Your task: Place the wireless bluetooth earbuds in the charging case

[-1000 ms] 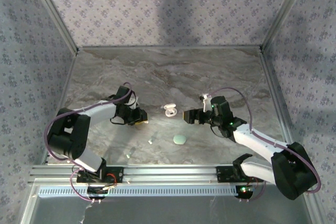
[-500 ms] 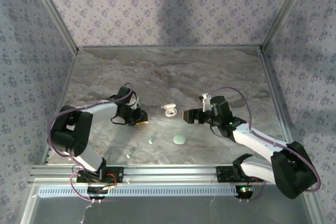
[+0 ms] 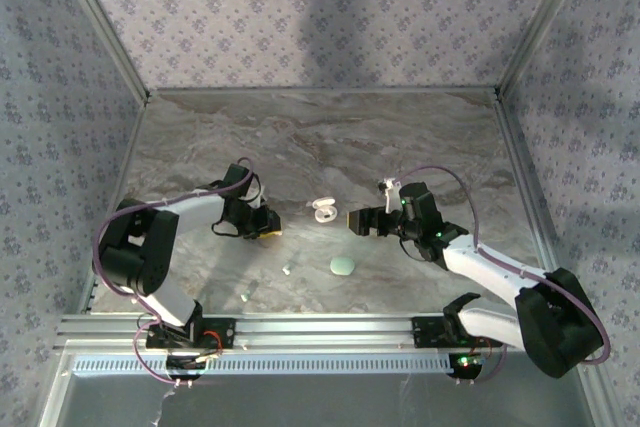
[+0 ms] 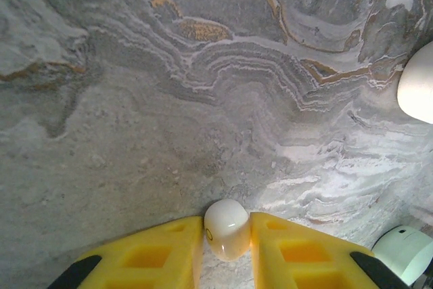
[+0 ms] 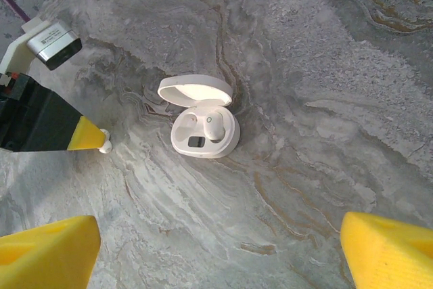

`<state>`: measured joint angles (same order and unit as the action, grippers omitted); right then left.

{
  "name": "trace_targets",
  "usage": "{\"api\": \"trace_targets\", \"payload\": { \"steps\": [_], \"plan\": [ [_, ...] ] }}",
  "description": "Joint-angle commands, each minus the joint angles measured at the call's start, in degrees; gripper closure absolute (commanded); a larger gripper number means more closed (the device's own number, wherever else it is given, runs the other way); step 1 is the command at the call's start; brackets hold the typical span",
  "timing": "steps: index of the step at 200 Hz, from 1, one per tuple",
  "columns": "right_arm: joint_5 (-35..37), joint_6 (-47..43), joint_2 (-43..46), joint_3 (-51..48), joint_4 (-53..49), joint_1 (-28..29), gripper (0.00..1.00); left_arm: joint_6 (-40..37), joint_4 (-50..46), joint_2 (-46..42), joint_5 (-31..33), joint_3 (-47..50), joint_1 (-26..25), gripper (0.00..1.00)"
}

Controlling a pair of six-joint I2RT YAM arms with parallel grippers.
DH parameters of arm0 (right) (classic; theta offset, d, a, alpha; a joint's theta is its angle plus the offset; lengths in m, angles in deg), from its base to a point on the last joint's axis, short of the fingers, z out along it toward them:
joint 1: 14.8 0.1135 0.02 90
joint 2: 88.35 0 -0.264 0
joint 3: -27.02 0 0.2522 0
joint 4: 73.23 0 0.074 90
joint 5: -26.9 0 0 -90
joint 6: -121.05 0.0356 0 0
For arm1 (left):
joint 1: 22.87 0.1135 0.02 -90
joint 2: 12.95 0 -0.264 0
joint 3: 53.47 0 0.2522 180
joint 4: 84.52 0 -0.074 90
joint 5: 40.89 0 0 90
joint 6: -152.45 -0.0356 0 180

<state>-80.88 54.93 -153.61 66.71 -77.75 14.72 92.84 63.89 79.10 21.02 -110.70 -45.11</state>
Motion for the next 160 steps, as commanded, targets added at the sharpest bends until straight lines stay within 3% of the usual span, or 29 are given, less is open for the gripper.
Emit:
{"api": "trace_targets", "payload": {
  "steps": [1, 95, 160],
  "plan": [
    [0.5, -1.3, -0.6, 1.8, -0.4, 0.4, 0.07, -1.3, 1.7, 2.1, -1.9, -1.1, -1.0, 0.75],
    [1.0, -1.1, -1.5, 2.3, -0.6, 0.6, 0.07, -0.8, 0.5, -2.1, -2.3, -2.0, -1.3, 0.83],
    [0.7, 0.0, -3.4, 3.0, -1.2, -0.4, 0.09, 0.7, -2.6, -4.7, 2.7, -4.0, -3.7, 0.85]
  ]
}}
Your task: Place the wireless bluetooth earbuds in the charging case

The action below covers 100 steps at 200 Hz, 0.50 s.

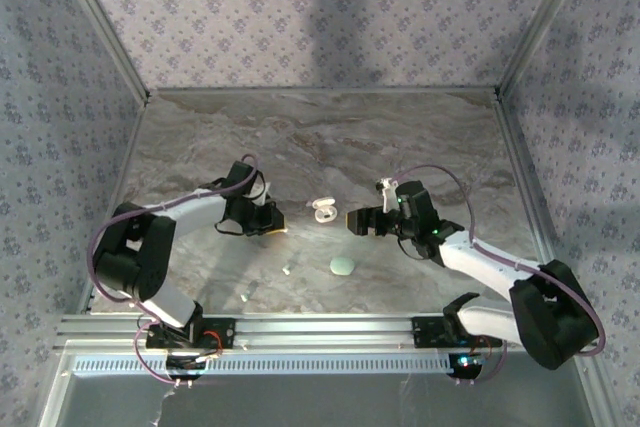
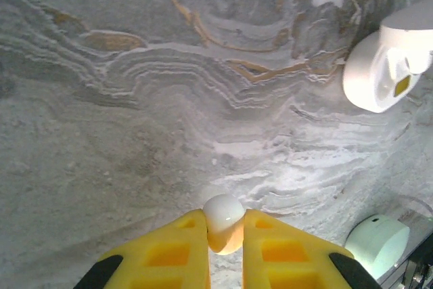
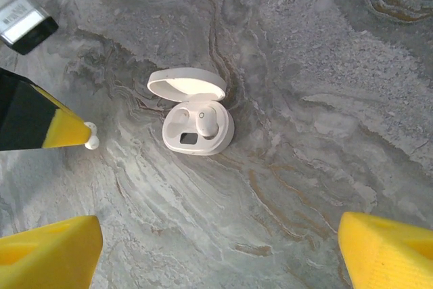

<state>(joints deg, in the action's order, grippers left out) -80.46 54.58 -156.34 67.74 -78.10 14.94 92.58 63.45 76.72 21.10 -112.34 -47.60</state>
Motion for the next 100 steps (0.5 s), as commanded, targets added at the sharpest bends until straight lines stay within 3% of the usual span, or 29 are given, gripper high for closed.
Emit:
{"api": "trace_targets", "payload": {
  "steps": [1, 24, 61, 100],
  "plan": [
    [0.2, 0.4, -0.7, 2.0, -0.8, -0.7, 0.09, 1.0, -2.2, -2.3, 2.7, -2.4, -1.3, 0.85],
    [-1.4, 2.5, -1.5, 2.0, -0.7, -2.9, 0.15, 1.7, -3.6, -3.1, 5.9, -3.7, -3.2, 0.85],
    [-7.8, 7.0, -5.0, 4.6, -1.4, -7.7, 0.36, 2.9, -3.6, -2.9, 8.5, -5.6, -5.8, 0.85],
    [-12.2, 10.9, -13.6, 9.8, -2.2, -8.9, 0.71, 3.1, -3.3, -1.4, 9.9, -7.8, -8.2, 0.86]
  ]
}}
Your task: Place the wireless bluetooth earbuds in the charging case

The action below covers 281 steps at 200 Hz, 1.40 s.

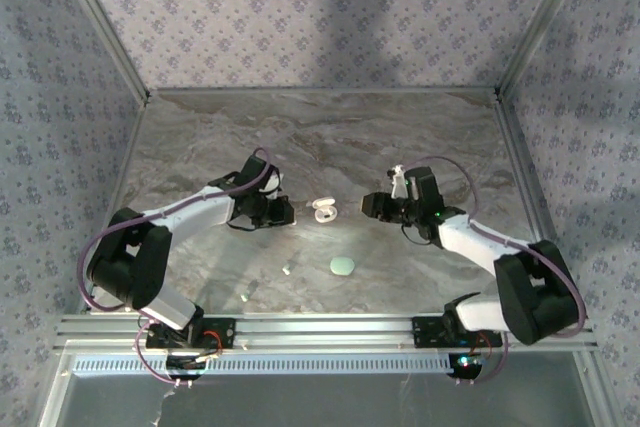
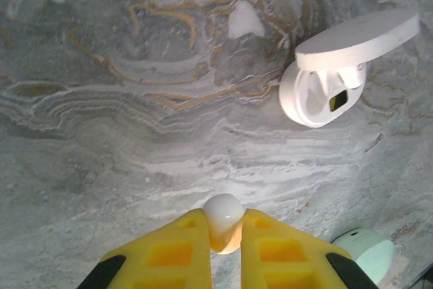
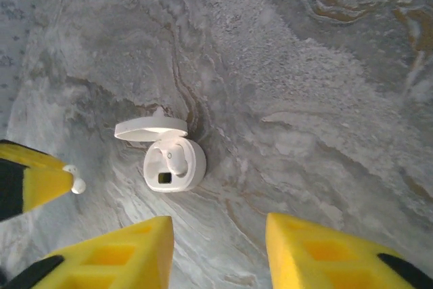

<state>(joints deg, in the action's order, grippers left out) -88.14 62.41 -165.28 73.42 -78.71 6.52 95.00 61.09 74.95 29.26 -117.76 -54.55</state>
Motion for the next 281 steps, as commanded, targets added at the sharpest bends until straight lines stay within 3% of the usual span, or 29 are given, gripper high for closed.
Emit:
{"api": "trace_targets", "payload": {
  "steps": [1, 24, 72, 161, 281],
  "plan": [
    [-4.5, 3.2, -4.9, 4.3, -1.6, -0.5, 0.71, 0.7, -0.9, 0.4, 1.8, -2.4, -1.3, 0.86],
    [-7.6, 5.6, -11.4, 7.4, -0.6, -0.7, 0.86, 1.1, -0.4, 1.2, 2.5, -3.3, -2.2, 0.86],
    [-8.6, 8.4, -20.0, 11.9, 1.6, 0.9, 1.00, 1.6, 0.2, 3.1, 2.8, -4.4, -3.4, 0.87],
    [-8.9, 11.0, -28.3, 15.8, 3.1, 4.9, 1.00, 1.8, 0.5, 2.7, 3.0, -3.9, -3.7, 0.87],
    [-8.4, 13.1, -26.2, 12.4, 6.1, 9.0, 1.00, 2.0, 0.4, 1.6, 3.8, -2.7, -3.9, 0.88]
  ]
}}
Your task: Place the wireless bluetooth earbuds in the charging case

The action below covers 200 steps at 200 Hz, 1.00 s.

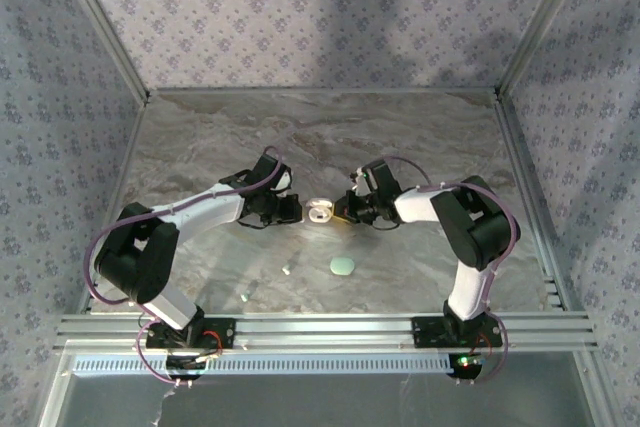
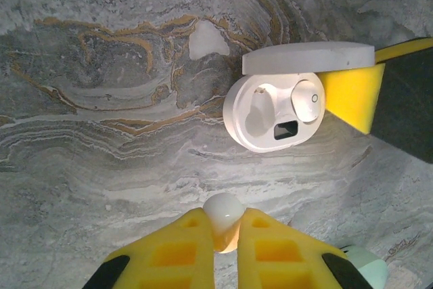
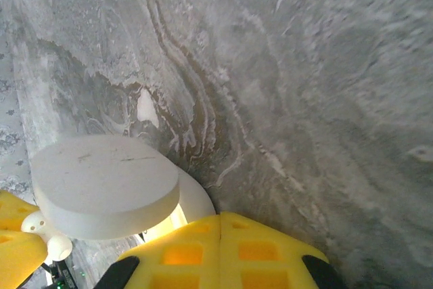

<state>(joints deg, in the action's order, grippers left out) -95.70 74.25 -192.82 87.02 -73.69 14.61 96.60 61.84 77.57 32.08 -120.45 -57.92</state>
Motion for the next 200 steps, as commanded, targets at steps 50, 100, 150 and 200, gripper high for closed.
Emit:
{"api": "trace_targets", "payload": {
  "steps": [50, 100, 150, 200],
  "plan": [
    [-0.3, 0.2, 6.9, -4.0, -0.9, -0.4, 1.00, -0.4, -2.2, -0.8, 3.0, -1.0, -1.1, 0.88],
    [0.1, -9.7, 21.1, -5.2, -12.6, -5.5, 0.88, -6.4, -9.4, 0.9, 13.9, -7.3, -4.8, 0.88],
    [4.2, -15.4, 37.2, -11.7, -11.9, -9.4, 0.52, -12.4, -14.6, 5.2, 24.5, -14.3, -9.3, 0.89],
    [9.6, -15.4, 49.4, -20.3, -6.2, -10.3, 0.00, -16.2, -18.6, 13.0, 33.3, -22.4, -13.6, 0.91]
  ]
}}
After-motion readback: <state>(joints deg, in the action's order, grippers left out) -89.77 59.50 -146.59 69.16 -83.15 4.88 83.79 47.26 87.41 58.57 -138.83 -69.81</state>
